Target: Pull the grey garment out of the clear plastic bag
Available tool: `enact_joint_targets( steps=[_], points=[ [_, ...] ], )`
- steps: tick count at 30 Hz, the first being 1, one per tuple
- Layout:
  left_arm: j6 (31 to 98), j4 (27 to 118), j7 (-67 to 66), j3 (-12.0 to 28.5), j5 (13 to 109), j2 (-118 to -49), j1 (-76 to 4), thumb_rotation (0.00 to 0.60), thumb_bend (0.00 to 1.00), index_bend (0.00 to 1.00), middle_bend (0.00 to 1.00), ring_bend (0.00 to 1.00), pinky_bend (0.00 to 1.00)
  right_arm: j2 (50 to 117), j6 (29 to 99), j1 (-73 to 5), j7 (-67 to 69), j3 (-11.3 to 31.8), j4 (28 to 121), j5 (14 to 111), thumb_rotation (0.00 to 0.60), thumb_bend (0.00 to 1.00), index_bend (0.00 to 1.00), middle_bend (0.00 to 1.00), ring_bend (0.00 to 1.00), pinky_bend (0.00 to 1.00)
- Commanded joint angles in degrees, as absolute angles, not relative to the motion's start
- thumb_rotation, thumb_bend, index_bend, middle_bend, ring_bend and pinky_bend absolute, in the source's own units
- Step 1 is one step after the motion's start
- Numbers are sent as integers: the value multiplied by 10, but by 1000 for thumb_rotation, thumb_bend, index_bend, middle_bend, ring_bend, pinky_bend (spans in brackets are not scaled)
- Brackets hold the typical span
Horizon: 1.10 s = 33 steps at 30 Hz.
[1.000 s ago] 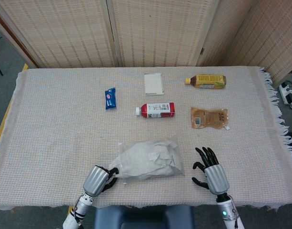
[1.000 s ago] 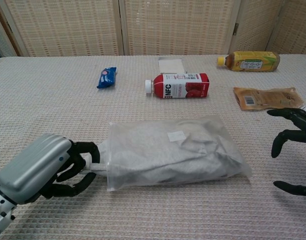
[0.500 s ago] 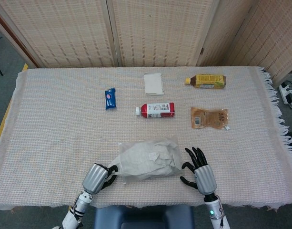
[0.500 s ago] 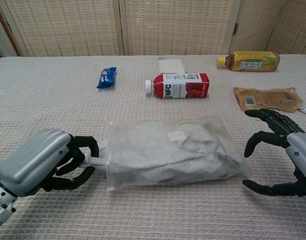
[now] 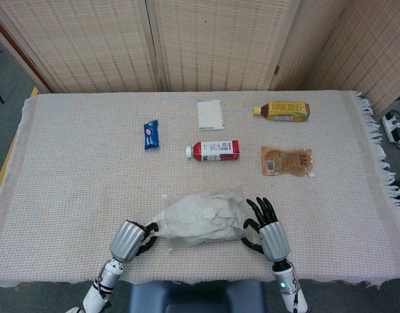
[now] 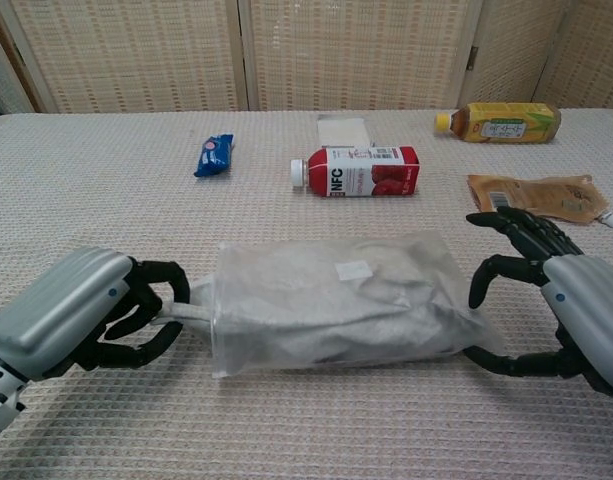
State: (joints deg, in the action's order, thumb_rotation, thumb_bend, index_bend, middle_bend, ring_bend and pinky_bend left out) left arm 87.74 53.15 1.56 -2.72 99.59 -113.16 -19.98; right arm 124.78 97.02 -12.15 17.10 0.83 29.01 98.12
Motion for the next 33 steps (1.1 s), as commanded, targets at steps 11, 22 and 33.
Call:
enact_joint_targets(
  steps=[11, 22, 33],
  points=[
    [873, 517, 25, -26, 990, -1136, -202, 600, 682, 718, 1000, 1000, 1000, 1260, 954, -130, 186, 8, 255, 962, 600, 107, 576, 130, 0, 0],
    [872, 511, 31, -25, 987, -1136, -204, 600, 683, 718, 1000, 1000, 1000, 1264, 949, -138, 194, 6, 242, 954, 600, 230, 623, 161, 0, 0],
    [874, 506, 38, -24, 985, -1136, -205, 600, 684, 717, 1000, 1000, 1000, 1256, 932, -144, 196, 7, 245, 942, 600, 375, 625, 161, 0, 0]
  ],
)
